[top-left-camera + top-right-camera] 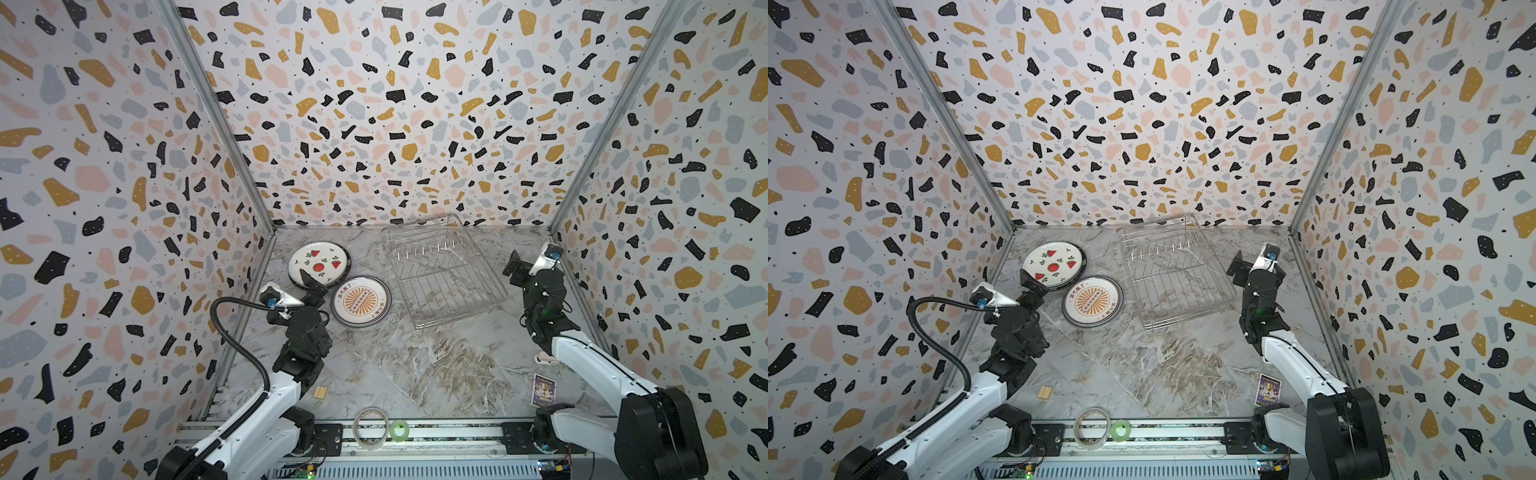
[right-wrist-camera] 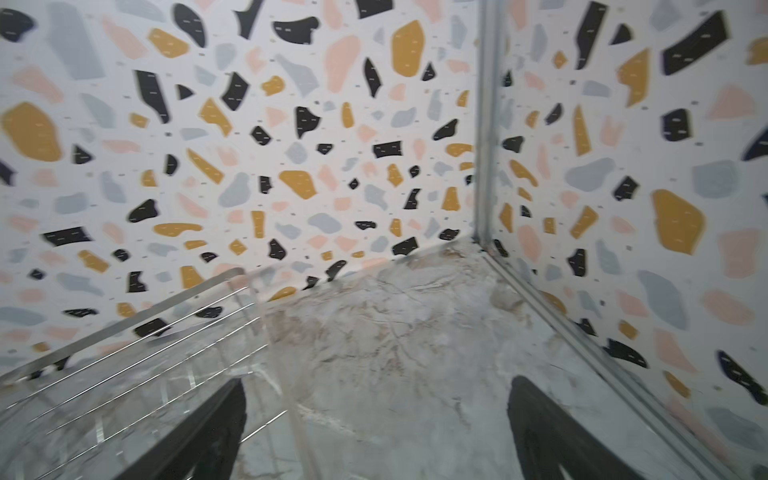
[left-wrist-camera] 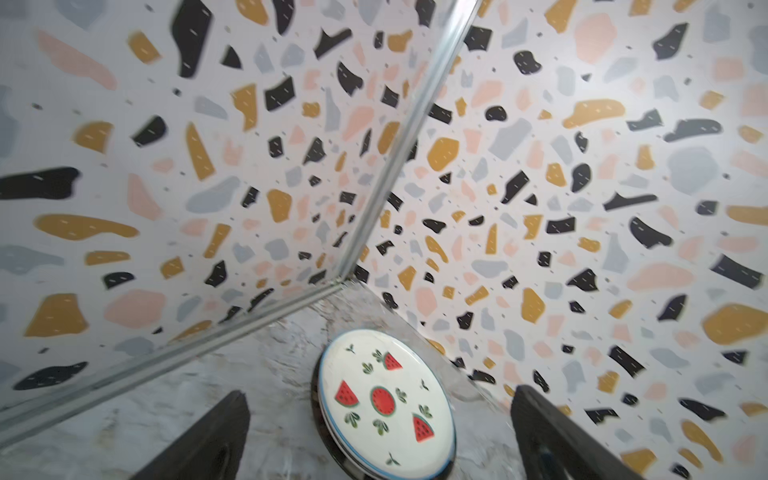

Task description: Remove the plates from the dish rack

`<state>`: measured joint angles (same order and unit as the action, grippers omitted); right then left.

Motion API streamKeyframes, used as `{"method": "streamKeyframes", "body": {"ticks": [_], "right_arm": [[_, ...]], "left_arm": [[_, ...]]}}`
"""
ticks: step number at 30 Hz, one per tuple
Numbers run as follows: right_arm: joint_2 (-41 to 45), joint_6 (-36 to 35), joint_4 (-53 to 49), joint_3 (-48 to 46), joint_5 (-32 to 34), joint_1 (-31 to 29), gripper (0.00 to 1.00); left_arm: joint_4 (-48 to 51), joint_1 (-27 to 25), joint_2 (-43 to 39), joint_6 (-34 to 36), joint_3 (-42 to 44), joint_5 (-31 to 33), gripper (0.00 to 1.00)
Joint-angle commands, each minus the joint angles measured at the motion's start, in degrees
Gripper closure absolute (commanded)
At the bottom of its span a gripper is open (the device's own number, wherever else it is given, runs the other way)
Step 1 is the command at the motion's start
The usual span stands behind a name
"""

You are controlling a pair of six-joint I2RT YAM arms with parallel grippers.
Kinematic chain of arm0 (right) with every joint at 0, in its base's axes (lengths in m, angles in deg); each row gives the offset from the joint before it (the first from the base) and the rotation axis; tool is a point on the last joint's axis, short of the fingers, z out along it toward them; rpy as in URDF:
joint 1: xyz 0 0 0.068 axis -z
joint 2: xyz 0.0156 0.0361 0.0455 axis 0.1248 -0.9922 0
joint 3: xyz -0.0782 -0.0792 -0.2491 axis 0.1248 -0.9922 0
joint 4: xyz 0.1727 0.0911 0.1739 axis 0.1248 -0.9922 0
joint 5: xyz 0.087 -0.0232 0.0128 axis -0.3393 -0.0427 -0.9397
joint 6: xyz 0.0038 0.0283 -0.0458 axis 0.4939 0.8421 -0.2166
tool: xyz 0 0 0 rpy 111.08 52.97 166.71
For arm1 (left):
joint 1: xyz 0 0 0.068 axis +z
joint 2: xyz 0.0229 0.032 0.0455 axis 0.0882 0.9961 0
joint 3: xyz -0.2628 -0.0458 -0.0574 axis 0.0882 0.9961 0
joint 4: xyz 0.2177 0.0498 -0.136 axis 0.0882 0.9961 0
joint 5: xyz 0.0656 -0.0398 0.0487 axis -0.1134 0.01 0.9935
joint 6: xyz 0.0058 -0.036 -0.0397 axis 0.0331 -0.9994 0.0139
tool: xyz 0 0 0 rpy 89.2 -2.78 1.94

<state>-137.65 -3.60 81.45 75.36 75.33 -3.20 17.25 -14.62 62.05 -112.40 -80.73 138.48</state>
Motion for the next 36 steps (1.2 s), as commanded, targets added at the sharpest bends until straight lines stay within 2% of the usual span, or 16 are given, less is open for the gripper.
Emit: {"method": "streamKeyframes", "body": {"ticks": [1, 3, 6, 9, 11, 13, 14, 17, 20, 22, 24, 26, 30, 32, 34, 36], "right_arm": [[-1.69, -3.7, 1.37, -4.73, 6.71, 2.31, 0.01], [-3.73, -9.19, 6.67, -8.3, 10.51, 2.46, 0.01], [-5.64, -10.98, 8.59, -11.0, 15.61, 2.46, 0.0], [-7.21, -11.06, 11.58, -13.89, 9.8, 2.63, 0.0], [-10.42, -9.47, 16.16, -15.96, 8.61, 2.7, 0.0], [-11.44, -9.17, 12.43, -14.33, 8.72, 2.56, 0.01], [-11.17, -9.83, 13.64, -14.8, 7.53, 2.6, 0.01], [-9.13, -10.91, 21.64, -18.63, 2.02, 2.98, 0.01], [-8.21, -12.25, 27.67, -21.58, -0.91, 3.46, 0.01], [-8.03, -11.66, 28.21, -21.86, -6.62, 5.33, 0.01], [-10.38, -10.65, 36.69, -24.88, -11.19, 6.93, 0.01], [-13.23, -11.08, 43.75, -27.0, -12.48, 7.48, 0.01], [-12.57, -10.95, 40.73, -26.28, -13.51, 7.47, 0.01], [-14.23, -12.43, 41.23, -25.94, -17.33, 7.56, 0.01], [-19.33, -15.22, 50.27, -26.7, -19.77, 6.71, 0.01], [-18.04, -15.69, 42.69, -24.53, -19.11, 5.97, 0.01]], "left_arm": [[0.73, 1.99, -0.39, 5.8, 1.65, 7.62, 0.01], [-3.82, 2.74, -0.81, 9.11, 5.74, 8.35, 0.02], [-8.99, 4.89, 0.56, 11.96, 10.51, 7.96, 0.02], [-9.16, 6.93, 5.78, 11.58, 10.47, 6.46, 0.02], [-10.59, 8.3, 9.55, 10.74, 10.8, 4.29, 0.03], [-13.16, 9.19, 12.77, 9.82, 11.58, 2.44, 0.03], [-14.02, 9.22, 14.44, 9.29, 11.78, 3.66, 0.02], [-25.34, 9.57, 19.37, 12.38, 14.76, -0.47, 0.04], [-30.99, 9.57, 23.93, 14.59, 14.78, -2.57, 0.06], [-28.85, 9.87, 24.07, 14.86, 13.83, -4.6, 0.05], [-28.32, 10.98, 24.49, 14.62, 13.28, -6.52, 0.05], [-26.99, 11.51, 25.13, 15.06, 12.21, -8.8, 0.04], [-28.31, 11.51, 26.06, 16.96, 12.03, -12.07, 0.06], [-30.02, 11.58, 25.43, 17.24, 13.34, -13.22, 0.06], [-31.23, 11.6, 25.26, 17.94, 13.98, -14.82, 0.06], [-33.47, 11.6, 25.85, 19.39, 14.8, -17.75, 0.1]]}}
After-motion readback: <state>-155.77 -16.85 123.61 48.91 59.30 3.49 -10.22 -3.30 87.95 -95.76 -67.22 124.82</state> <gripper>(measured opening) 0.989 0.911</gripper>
